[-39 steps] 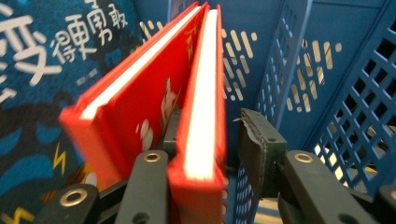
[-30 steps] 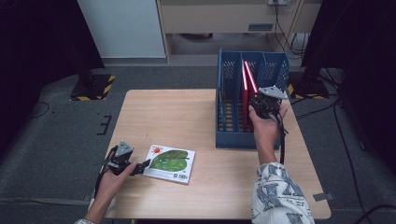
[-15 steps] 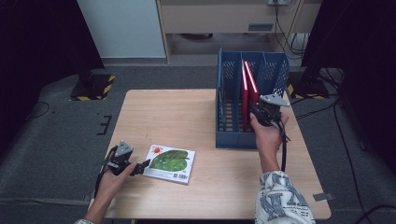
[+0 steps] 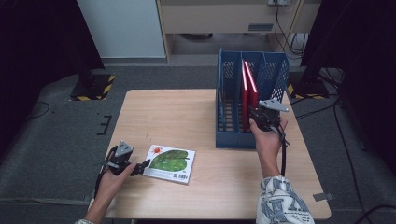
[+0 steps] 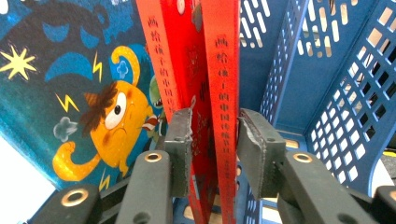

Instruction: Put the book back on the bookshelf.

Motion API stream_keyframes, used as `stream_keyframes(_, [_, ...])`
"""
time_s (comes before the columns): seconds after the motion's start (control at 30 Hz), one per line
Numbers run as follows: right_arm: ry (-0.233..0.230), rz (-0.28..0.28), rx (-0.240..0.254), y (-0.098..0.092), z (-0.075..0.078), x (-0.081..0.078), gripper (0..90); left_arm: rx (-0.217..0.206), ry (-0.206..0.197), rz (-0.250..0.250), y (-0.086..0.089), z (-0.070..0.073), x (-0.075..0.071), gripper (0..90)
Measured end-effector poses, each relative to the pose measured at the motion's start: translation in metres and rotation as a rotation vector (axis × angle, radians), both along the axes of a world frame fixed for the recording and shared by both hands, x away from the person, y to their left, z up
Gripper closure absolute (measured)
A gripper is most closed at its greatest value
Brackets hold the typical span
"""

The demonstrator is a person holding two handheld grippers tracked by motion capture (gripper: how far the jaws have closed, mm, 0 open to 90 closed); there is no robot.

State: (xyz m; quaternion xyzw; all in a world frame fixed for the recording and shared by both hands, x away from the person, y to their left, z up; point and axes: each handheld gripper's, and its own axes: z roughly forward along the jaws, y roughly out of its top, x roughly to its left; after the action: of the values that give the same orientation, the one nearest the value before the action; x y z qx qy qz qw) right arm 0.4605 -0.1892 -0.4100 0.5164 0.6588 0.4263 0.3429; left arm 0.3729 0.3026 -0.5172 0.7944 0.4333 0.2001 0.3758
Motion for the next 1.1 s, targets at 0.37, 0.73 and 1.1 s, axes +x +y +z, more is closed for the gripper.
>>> stream_keyframes(0.37, [0.019,0.023,-0.008,0.004,-0.002,0.003,77.3,-0.003,0.003,-0.003,-0.001,0.000,0.000,5.5])
stream_keyframes(0.73, [0.023,0.028,-0.009,0.008,-0.001,0.007,77.0,-0.001,0.006,-0.007,-0.001,-0.001,0.000,5.5])
stream_keyframes(1.1, [0.025,0.032,-0.006,0.007,-0.002,0.006,76.3,-0.003,0.007,-0.006,-0.001,-0.001,0.000,5.6])
